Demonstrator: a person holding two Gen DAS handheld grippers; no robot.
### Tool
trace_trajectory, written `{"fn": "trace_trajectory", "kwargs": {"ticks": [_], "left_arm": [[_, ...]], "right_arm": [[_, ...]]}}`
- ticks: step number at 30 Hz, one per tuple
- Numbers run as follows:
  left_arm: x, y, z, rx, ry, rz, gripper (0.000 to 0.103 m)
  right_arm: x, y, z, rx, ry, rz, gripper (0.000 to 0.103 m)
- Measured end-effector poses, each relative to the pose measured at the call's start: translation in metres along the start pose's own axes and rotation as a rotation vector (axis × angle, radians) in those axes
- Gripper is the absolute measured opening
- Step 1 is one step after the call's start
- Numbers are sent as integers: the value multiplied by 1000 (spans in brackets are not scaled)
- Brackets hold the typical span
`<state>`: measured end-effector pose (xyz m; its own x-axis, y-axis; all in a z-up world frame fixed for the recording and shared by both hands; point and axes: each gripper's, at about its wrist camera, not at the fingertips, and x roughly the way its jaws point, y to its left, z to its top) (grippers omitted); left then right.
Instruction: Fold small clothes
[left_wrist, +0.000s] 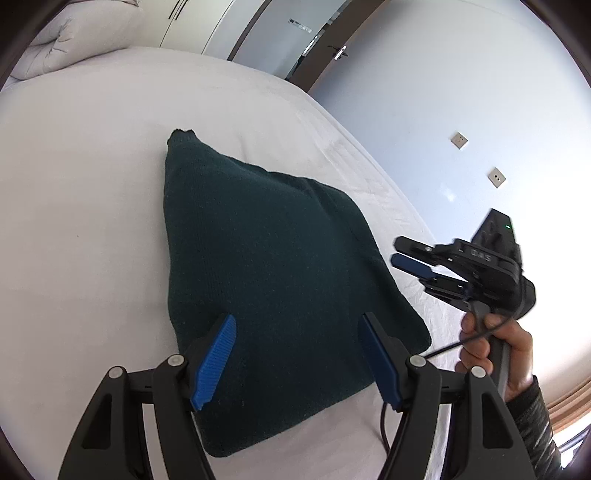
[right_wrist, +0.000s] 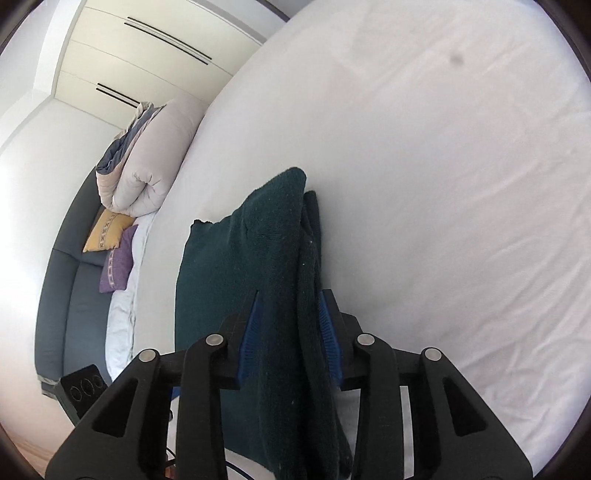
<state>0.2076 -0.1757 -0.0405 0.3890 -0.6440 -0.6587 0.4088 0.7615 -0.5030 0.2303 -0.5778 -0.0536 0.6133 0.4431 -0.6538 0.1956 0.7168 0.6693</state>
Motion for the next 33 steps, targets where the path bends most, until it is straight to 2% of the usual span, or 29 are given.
{"fn": "trace_trajectory", "kwargs": {"ticks": [3, 5, 7, 9, 11, 14, 19, 21, 24, 26, 29, 33], "left_arm": [[3, -1, 3, 14, -2, 24, 71], [8, -2, 2, 33, 3, 41, 71], [17, -5, 0, 67, 40, 77, 71], [24, -5, -3, 84, 78, 96, 71], [24, -2, -6, 84, 94, 100, 71], [13, -2, 1, 78, 64, 107, 69], [15, -9, 36, 121, 11, 151, 68], [32, -12, 53, 162, 27, 198, 67], [68, -9, 65, 206, 85, 280, 52], [86, -4, 64, 207, 126, 291, 52], [89, -11, 60, 257, 117, 333, 53], [88, -4, 59, 237, 116, 314, 53]], "right_arm": [[-44, 20, -20, -77, -65, 43, 31], [-53, 39, -37, -139, -35, 122, 31], [-42, 55, -51, -168, 24, 152, 31], [-25, 46, -60, -156, 74, 90, 31], [-11, 23, -69, -85, 121, 66, 28], [-23, -3, -76, -11, 80, 147, 28], [-36, -30, -76, 39, 65, 201, 28], [-40, -33, -77, 33, 63, 202, 28], [-36, -40, -78, 47, 59, 213, 28], [-28, -49, -77, 66, 53, 232, 28], [-28, -53, -79, 71, 50, 254, 28], [-28, -33, -80, 21, 46, 215, 30]]}}
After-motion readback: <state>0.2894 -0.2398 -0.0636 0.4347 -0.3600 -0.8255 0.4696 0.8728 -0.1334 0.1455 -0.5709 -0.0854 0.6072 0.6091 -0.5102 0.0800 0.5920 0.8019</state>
